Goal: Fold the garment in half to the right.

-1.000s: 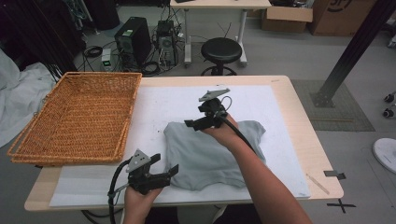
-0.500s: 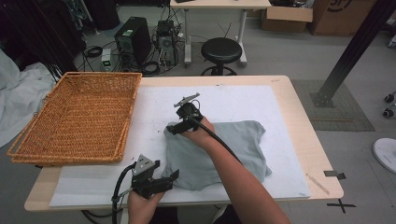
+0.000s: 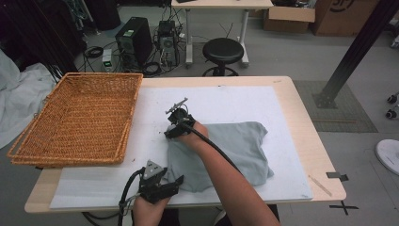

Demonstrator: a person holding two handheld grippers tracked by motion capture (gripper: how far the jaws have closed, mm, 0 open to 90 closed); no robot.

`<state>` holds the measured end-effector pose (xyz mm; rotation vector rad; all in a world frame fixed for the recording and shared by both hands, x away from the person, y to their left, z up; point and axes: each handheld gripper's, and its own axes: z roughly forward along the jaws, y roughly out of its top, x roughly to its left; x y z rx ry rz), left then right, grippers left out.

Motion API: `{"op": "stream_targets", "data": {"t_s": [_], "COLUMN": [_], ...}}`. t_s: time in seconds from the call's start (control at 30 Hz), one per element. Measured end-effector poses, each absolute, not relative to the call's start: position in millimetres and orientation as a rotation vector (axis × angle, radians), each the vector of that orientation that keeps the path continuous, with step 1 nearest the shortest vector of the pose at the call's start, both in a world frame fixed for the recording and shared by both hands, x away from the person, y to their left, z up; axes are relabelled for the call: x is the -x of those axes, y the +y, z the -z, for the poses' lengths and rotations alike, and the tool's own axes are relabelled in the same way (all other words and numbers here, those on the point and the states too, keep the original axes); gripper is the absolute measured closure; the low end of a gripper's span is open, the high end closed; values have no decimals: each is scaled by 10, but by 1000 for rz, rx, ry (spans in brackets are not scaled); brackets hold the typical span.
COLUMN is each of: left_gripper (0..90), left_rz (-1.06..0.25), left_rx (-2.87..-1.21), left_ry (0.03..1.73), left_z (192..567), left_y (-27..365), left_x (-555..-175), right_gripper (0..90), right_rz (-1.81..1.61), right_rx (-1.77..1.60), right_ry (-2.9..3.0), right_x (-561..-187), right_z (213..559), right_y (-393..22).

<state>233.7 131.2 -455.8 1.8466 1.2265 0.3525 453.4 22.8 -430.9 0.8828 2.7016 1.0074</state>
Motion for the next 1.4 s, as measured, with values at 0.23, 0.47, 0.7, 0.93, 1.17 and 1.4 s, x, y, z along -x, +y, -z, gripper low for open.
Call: {"op": "stream_targets", "data": {"t_s": [0.23,0.47,0.7,0.93,1.17,1.4], "left_gripper": [760,802,804,805,805,805], "left_rz": [-381,-308,-181,-92,-48,-12], "left_rx": [-1791,-1821,-1843,-1891,-1924,-1962], "left_ry": [1287,1183,1005,840,744,665], "left_z": [4588,4495,4232,3953,3797,3718], "left_y": [1267,1317,1288,1032,695,323], "left_x": [-2279,-2325,-2416,-2537,-2646,-2779], "right_gripper": [698,780,783,783,782,778], "right_rz": [-957,-952,-1101,-1225,-1270,-1329], "right_rx": [-764,-661,-580,-570,-567,-598], "right_ry": [2728,2766,2793,2789,2754,2704], "right_x": [-4495,-4478,-4500,-4528,-4499,-4497], "right_z": [4282,4204,3881,3588,3408,3323], "right_y": [248,203,-114,-612,-1054,-1468]}}
